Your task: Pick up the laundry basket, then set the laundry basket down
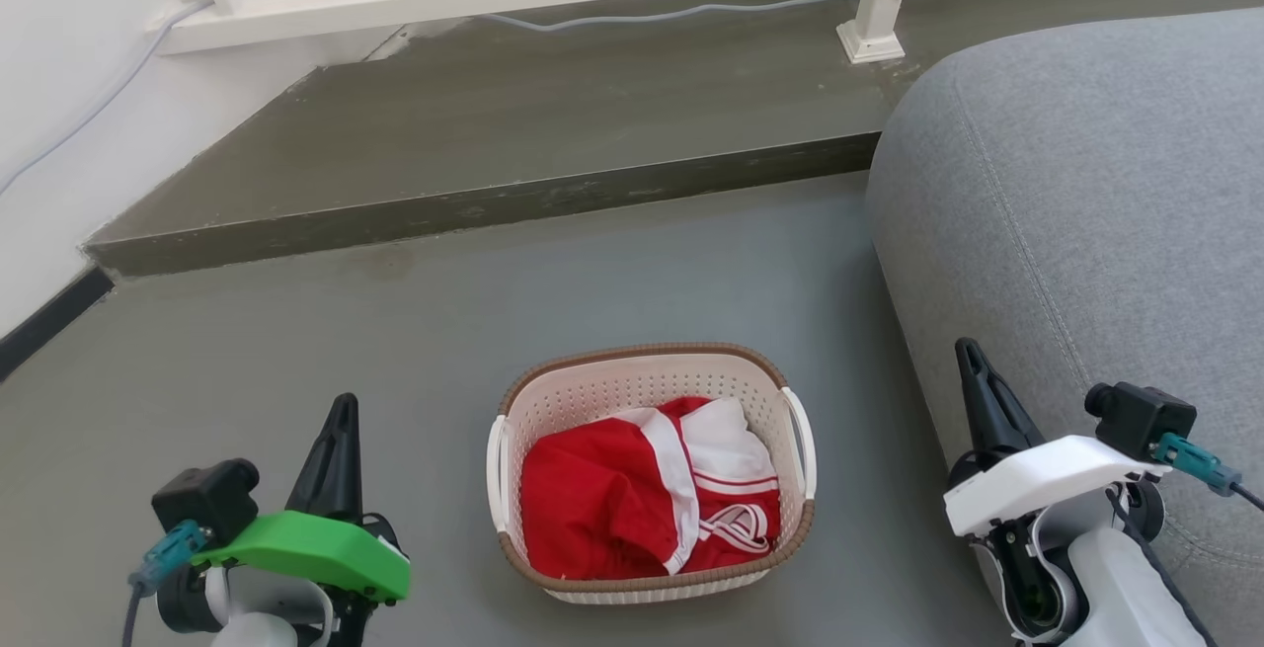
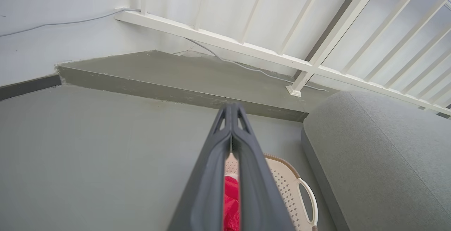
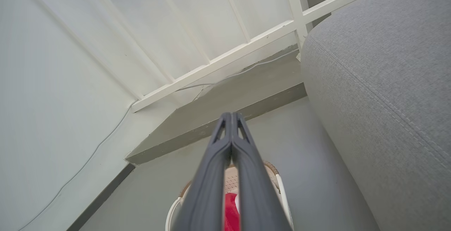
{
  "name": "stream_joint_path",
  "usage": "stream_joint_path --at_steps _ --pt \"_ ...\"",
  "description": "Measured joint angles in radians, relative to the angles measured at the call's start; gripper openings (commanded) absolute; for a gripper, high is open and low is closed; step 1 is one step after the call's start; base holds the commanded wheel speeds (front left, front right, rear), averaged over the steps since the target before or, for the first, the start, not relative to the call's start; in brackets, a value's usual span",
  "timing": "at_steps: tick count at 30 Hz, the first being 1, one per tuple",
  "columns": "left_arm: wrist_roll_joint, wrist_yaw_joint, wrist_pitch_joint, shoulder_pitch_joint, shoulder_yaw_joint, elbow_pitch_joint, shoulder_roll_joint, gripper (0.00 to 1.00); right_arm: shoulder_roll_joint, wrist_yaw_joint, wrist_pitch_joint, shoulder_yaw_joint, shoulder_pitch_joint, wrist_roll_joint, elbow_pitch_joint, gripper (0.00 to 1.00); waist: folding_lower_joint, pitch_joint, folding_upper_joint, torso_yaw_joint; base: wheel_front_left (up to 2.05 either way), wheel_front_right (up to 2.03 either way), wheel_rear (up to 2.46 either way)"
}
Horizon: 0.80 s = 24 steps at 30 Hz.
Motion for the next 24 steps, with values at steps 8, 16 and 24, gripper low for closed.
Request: stream_joint_path --at_steps 8,16,24 --pt "-0.089 -0.002 0.027 0.0 0.019 -0.001 0.0 0.0 0.006 0.0 0.027 -0.024 0.0 0.087 -0.006 0.0 0.0 -0.006 0.0 0.002 0.0 0.0 0.0" --pt "-0.175 -0.004 0.056 0.0 0.038 -0.001 -0.001 0.0 0.008 0.005 0.056 -0.049 0.0 0.173 -0.012 0.0 0.0 -0.012 0.0 0.005 0.0 0.0 0.0" --pt "-0.269 -0.005 0.082 0.0 0.054 -0.001 -0.001 0.0 0.012 0.008 0.08 -0.074 0.0 0.264 -0.016 0.0 0.0 -0.017 0.0 0.007 0.0 0.0 0.0"
